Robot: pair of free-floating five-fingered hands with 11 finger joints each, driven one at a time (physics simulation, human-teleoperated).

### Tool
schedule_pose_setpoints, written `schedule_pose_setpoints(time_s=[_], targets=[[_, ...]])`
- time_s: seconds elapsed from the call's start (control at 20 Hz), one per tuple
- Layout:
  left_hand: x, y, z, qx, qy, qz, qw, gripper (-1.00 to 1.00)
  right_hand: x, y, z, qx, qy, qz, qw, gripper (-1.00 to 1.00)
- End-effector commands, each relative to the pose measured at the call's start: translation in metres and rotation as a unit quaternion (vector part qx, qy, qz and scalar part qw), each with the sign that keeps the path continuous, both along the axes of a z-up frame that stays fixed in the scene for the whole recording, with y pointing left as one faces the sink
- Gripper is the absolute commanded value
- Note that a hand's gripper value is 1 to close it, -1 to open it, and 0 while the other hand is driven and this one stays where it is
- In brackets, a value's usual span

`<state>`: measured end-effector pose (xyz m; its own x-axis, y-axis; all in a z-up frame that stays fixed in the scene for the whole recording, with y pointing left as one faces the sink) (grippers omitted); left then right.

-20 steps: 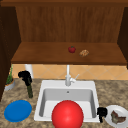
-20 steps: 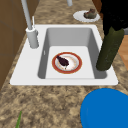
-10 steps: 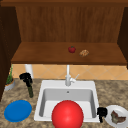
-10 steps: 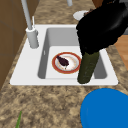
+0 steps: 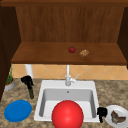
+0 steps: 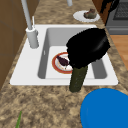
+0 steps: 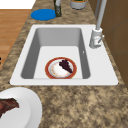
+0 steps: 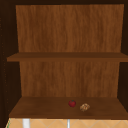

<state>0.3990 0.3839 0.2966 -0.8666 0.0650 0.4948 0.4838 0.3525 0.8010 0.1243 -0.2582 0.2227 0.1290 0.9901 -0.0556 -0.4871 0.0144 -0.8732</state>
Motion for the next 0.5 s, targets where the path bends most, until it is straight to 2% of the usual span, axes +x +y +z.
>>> schedule_pose_setpoints(time_s=[0.0,0.15,0.25,0.35,0.45], targets=[[0.009,0.0,-0.012,0.02,-0.051,0.005,0.9985,1.0,0.0,0.0,0.0,0.0,0.0,0.0,1.0,0.0],[0.008,0.0,-0.025,0.03,-0.062,0.007,0.9976,1.0,0.0,0.0,0.0,0.0,0.0,0.0,1.0,0.0],[0.0,0.0,-0.037,0.031,-0.053,0.007,0.9981,1.0,0.0,0.0,0.0,0.0,0.0,0.0,1.0,0.0],[0.006,0.004,-0.038,0.024,-0.031,0.007,0.9992,1.0,0.0,0.0,0.0,0.0,0.0,0.0,1.0,0.0],[0.01,0.004,-0.041,0.029,-0.03,0.011,0.999,1.0,0.0,0.0,0.0,0.0,0.0,0.0,1.0,0.0]])
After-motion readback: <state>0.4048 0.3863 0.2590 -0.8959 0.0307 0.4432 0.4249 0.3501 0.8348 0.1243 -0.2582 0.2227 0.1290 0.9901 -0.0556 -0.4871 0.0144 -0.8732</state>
